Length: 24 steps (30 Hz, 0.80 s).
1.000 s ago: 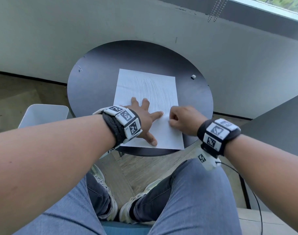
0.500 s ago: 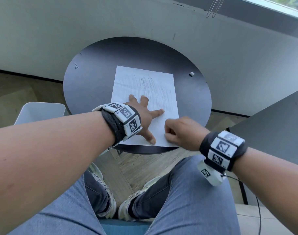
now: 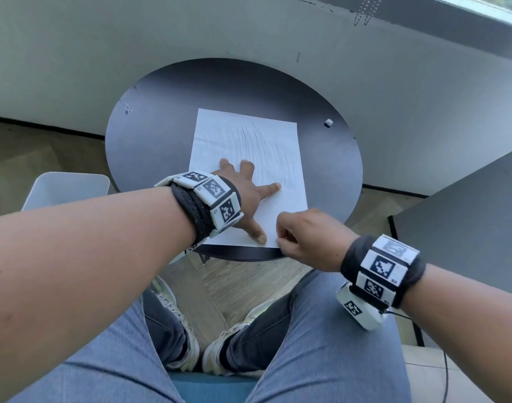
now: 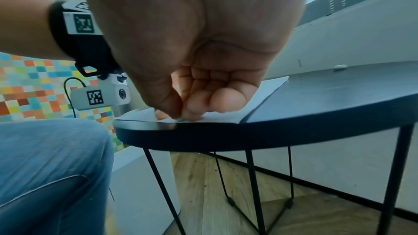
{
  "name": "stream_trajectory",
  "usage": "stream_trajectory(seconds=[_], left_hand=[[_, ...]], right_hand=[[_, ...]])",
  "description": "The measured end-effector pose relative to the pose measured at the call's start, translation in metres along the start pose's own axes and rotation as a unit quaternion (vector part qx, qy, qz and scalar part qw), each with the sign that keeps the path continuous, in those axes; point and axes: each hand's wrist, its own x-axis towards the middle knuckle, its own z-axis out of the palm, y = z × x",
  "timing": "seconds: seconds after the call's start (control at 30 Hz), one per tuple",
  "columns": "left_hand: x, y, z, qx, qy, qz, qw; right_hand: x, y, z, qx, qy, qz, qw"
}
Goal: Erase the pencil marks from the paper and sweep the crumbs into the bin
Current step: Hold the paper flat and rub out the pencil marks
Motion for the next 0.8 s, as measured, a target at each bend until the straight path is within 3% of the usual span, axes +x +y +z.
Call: stream_trajectory(seconds=[0.07,0.33,0.43,0.6,0.67,0.8], left_hand=[[-0.001,0.000,0.000,0.001,-0.002,-0.001,1.000],[-0.002,-0.001,0.001,-0.005,-0.002,0.000,1.000],[-0.004,-0.001,0.001,-0.005,-0.001,0.000,1.000],[-0.008,-0.002,0.006,-0.009,0.000,0.003,1.000],[-0.011,-0.002,0.007,-0.007,-0.002,0.003,1.000],[-0.015,-0.001,0.005,0.000,-0.003,-0.001,1.000]], right_hand=[[0.007,0.003,-0.003,0.004,-0.007,0.000,1.000],[0.068,0.050,-0.024,0.037,0.050,0.159,0.985],[0.051,0.035,-0.017,0.028,0.038,0.134,0.990],[0.001,-0.003,0.005,0.017,0.001,0.026,1.000],[0.005,0.002,0.002,0.019,-0.003,0.039,0.999],[0.043,0.036,-0.018,0.047,0.024,0.141,0.989]])
